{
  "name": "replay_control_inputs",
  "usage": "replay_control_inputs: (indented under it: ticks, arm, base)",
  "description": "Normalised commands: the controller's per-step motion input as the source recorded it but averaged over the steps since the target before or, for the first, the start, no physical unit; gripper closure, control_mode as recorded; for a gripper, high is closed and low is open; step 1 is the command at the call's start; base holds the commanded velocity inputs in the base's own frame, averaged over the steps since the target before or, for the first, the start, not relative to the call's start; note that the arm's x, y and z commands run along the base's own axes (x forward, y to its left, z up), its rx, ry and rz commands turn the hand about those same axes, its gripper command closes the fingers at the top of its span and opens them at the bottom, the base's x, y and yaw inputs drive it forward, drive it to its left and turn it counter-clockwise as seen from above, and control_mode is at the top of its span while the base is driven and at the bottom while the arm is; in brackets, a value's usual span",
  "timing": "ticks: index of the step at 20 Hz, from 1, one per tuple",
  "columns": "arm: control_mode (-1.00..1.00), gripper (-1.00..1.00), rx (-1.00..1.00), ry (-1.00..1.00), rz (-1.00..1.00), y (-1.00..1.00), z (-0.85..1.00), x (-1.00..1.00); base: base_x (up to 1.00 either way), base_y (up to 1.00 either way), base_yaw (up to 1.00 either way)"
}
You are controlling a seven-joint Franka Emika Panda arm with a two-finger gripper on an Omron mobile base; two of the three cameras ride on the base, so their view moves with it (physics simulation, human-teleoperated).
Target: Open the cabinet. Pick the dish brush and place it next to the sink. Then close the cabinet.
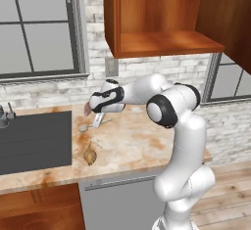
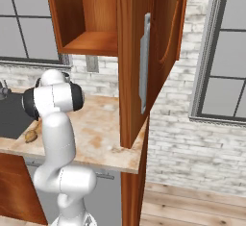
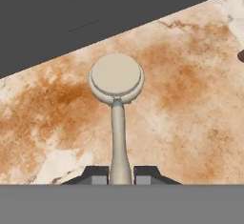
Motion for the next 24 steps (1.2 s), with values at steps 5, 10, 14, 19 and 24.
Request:
replay_control_inputs:
  ticks: [5, 10, 14, 19, 24]
  arm:
    - [-1.0, 1.0, -0.04, 0.0, 0.0, 0.0, -0.24, 0.0]
    - [-1.0, 1.0, -0.01, 0.0, 0.0, 0.0, -0.08, -0.04]
    - [-1.0, -1.0, 0.0, 0.0, 0.0, 0.0, 0.0, 0.0]
    - [-1.0, -1.0, 0.0, 0.0, 0.0, 0.0, 0.0, 0.0]
    - [-1.0, -1.0, 0.0, 0.0, 0.0, 0.0, 0.0, -0.21]
  base:
    - [0.0, 0.0, 0.0]
    - [0.0, 0.0, 0.0]
    - [0.0, 0.0, 0.0]
    - [0.0, 0.0, 0.0]
    - [0.0, 0.0, 0.0]
